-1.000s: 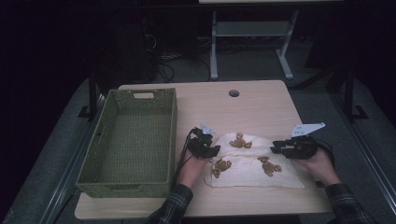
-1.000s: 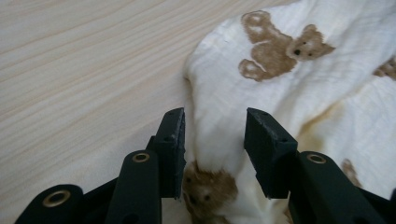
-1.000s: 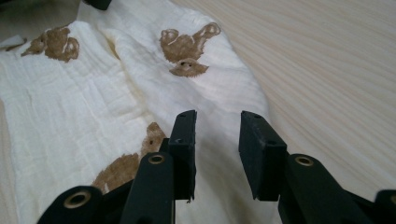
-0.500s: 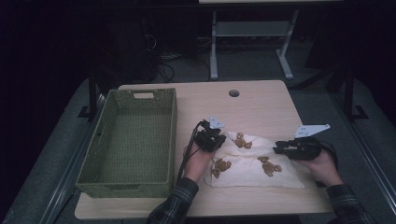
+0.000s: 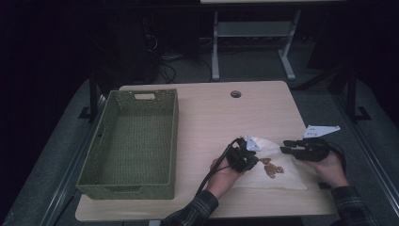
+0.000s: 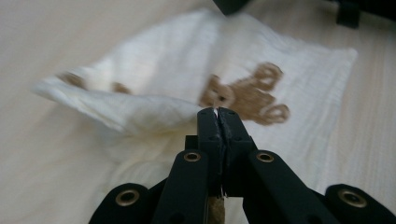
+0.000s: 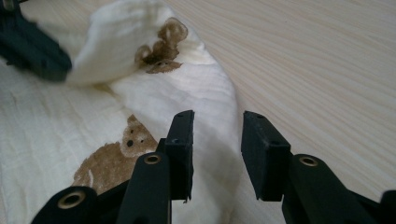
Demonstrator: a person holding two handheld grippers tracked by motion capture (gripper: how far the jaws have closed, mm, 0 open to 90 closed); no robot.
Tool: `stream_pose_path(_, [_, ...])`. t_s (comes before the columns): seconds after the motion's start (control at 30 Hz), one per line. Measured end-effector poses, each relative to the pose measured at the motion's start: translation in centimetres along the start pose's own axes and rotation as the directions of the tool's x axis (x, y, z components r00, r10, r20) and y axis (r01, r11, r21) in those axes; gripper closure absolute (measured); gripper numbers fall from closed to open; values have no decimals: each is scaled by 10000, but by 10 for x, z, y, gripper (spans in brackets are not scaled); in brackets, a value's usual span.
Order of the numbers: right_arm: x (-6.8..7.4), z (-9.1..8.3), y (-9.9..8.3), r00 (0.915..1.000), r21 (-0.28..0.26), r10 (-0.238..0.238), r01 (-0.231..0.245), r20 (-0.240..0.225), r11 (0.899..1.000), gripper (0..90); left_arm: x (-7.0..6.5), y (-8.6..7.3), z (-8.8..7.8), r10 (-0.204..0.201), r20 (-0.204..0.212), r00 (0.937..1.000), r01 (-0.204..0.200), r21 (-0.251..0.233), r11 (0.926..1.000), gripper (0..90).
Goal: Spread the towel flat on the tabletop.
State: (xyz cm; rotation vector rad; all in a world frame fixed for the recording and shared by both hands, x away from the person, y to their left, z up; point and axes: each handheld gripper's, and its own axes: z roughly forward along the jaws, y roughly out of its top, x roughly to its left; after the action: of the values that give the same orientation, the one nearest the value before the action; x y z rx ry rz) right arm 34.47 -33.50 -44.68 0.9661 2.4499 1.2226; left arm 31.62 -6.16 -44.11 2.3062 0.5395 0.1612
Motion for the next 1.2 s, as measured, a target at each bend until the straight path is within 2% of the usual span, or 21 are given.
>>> stream_pose_path(0.07, [0,0,-1,10000,35,48,-48,21,10000,631,-7,-3,9,125,210,9997,-131,245,9996,878])
stream_pose_path(0.13, [-1,0,-1,10000,56,51,-51,30,10000,630,-12,-4,14,205,487,9986,-219,303,9993,823])
stream_pose_path(0.2, [-1,0,-2,10000,72,42,-42,35,10000,629,-13,-3,13,280,444,9986,-291,239,9993,754])
stream_pose_path(0.23, [-1,0,-3,10000,82,26,-26,34,10000,627,-11,-1,4,246,340,9991,-243,-93,9997,731])
stream_pose_path(0.27, [-1,0,-3,10000,88,66,-66,58,9999,625,-9,0,0,166,364,9992,-158,-235,9996,731])
stream_pose_path(0.43, [-3,-1,-4,10000,44,77,-77,31,10000,614,11,1,-32,-288,-222,9993,268,-854,9960,714])
stream_pose_path(0.6, [-2,-1,-4,10000,53,8,-9,84,10000,600,31,-11,-45,-774,-385,9963,741,-809,9940,677])
stream_pose_path(0.7, [-1,-1,-3,9999,77,-50,49,128,10000,597,37,-13,-43,-851,-437,9954,817,-745,9939,646])
stream_pose_path(0.73, [-1,-1,-3,9999,70,-51,50,121,10000,596,39,-14,-41,-991,-338,9945,962,-800,9921,638])
stream_pose_path(0.8, [-1,-1,-3,9999,66,-50,49,129,10000,596,40,-14,-39,-988,-257,9948,966,-760,9924,634])
stream_pose_path(0.93, [-1,1,-4,9999,88,-29,28,112,10000,590,42,-13,-24,-1160,-128,9932,1149,-672,9911,629])
stream_pose_path(1.1, [0,2,-4,9999,140,44,-46,120,9999,588,38,-13,-12,-877,13,9961,877,-260,9958,641])
stream_pose_path(1.2, [-1,2,-5,9999,124,-33,31,137,9999,588,34,-15,-7,-698,47,9975,698,155,9974,711])
